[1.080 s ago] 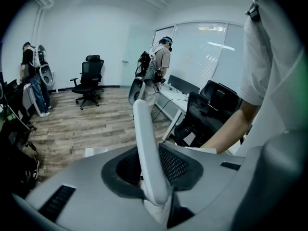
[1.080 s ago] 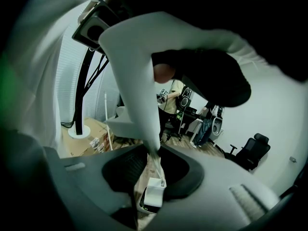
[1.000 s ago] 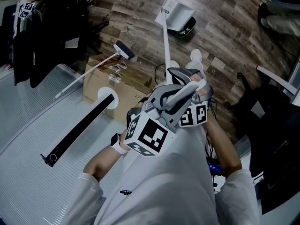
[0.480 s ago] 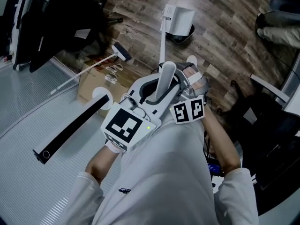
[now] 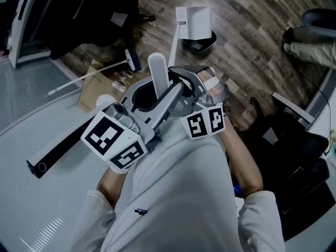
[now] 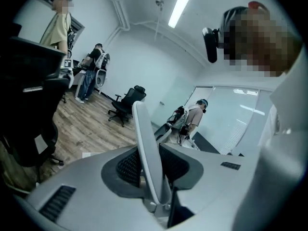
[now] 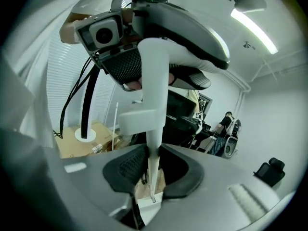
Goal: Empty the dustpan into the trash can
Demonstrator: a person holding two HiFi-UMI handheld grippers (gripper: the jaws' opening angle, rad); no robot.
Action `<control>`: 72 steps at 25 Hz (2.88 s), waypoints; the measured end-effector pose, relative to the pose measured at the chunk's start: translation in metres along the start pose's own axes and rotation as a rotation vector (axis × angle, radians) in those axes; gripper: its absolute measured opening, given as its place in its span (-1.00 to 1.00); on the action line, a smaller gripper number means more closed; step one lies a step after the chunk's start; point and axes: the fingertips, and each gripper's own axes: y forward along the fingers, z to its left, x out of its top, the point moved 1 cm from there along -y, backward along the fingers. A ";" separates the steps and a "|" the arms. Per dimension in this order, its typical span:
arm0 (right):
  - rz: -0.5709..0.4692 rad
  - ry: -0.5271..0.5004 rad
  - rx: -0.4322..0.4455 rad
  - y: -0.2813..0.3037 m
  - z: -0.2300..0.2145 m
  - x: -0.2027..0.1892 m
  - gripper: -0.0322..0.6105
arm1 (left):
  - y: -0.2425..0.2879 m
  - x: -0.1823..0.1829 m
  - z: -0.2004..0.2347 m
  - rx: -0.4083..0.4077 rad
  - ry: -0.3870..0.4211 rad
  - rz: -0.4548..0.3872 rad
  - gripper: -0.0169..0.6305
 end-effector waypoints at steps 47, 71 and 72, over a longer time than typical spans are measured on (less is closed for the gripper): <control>-0.119 -0.096 0.452 0.053 0.114 0.083 -0.59 | -0.145 -0.016 0.083 0.213 -0.459 -0.204 -0.61; 0.025 0.147 0.378 0.081 0.065 0.026 -0.85 | -0.110 -0.083 0.205 0.349 -0.637 -0.243 -0.62; 0.030 0.158 0.380 0.083 0.065 0.024 -0.84 | -0.107 -0.087 0.213 0.352 -0.642 -0.245 -0.62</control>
